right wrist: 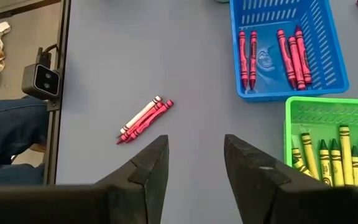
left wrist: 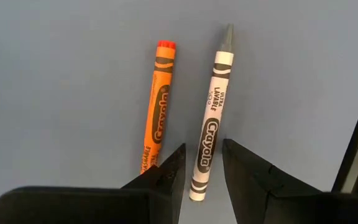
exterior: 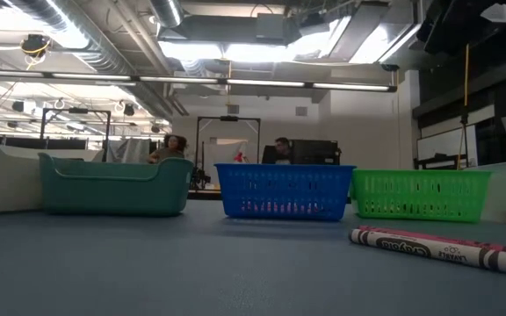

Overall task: Sort crayons
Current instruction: Put the gray crayon into the light green bin

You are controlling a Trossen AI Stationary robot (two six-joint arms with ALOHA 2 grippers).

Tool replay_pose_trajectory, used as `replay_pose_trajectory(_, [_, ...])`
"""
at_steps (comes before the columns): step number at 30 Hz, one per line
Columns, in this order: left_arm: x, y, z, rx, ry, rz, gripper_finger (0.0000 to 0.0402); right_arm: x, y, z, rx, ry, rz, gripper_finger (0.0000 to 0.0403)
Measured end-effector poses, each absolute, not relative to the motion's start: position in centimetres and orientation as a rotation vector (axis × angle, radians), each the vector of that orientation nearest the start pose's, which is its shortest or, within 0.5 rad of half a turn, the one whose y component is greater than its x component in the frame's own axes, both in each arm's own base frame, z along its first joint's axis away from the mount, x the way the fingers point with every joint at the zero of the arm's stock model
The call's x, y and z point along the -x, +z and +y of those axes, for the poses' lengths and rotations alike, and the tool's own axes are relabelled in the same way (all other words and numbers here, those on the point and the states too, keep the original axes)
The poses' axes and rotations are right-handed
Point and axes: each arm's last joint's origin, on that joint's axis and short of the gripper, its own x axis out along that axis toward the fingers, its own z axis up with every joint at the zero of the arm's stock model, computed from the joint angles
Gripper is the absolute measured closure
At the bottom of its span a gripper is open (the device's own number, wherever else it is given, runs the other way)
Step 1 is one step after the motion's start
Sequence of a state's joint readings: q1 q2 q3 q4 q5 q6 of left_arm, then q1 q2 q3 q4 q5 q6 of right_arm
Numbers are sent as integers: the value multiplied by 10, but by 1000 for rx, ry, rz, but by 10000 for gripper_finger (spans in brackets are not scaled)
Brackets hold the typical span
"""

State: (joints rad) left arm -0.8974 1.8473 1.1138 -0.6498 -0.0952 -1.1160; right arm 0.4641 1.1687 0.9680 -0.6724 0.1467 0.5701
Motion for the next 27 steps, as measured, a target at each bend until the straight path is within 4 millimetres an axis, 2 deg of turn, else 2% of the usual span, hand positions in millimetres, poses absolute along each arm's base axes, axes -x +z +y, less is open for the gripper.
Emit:
replay_pose_trajectory(4, [-210,143,-258,249,100,1367,325,-208,283,99,-269,50,886,249])
replay_pose_trajectory(15, [-216,143,-252,242,144,1317,396,-208,283,99,-268,49,886,249])
replay_pose_trajectory(27, [-240,145,-237,304,201,1235,399,-208,283,99,-268,49,886,249])
